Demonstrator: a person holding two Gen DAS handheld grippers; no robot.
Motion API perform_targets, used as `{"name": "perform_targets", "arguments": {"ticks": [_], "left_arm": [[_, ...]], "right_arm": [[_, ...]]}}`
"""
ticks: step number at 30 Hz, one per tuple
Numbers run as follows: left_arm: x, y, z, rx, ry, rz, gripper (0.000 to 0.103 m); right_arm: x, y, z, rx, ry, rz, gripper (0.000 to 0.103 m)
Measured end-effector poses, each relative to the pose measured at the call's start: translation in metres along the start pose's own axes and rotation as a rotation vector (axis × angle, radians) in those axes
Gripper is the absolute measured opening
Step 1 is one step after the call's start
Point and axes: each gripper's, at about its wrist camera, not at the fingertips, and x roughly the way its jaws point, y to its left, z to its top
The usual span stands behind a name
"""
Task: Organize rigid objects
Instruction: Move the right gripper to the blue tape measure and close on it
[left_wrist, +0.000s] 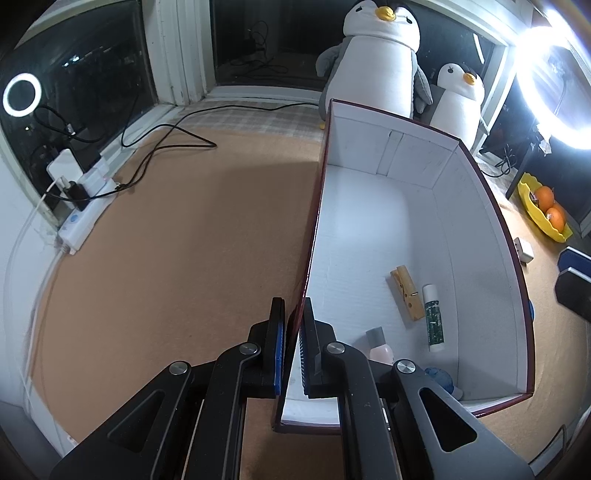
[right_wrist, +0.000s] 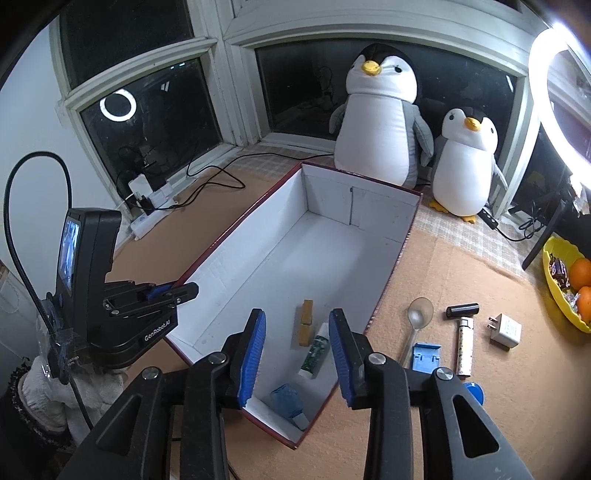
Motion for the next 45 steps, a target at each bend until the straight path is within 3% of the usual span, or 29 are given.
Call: {"name": "perform_targets", "arguments": {"ticks": [10, 13, 26, 45], "left_arm": [[0.001, -0.002, 0.002, 0.004, 0.009, 0.019, 0.006], [0.001, -0.004, 0.002, 0.005, 0.013, 0.025, 0.006], [0.001, -0.007, 0.003, 0.014, 0.023, 0.058, 0.007], [0.003, -0.011, 0.005, 0.014, 0.040, 0.091, 0.008]], "right_arm": [[-0.022, -0.063, -0.016, 0.094, -0.027, -0.074, 0.038], [-0.024, -0.090, -0.028, 0.136, -0.014, -0.103, 0.046], [0.014, -0.176, -0.099, 0.253, 0.146, -0.208, 0.049], [0.062, -0.184, -0.106, 0.228, 0.239, -0.221, 0.049]]}}
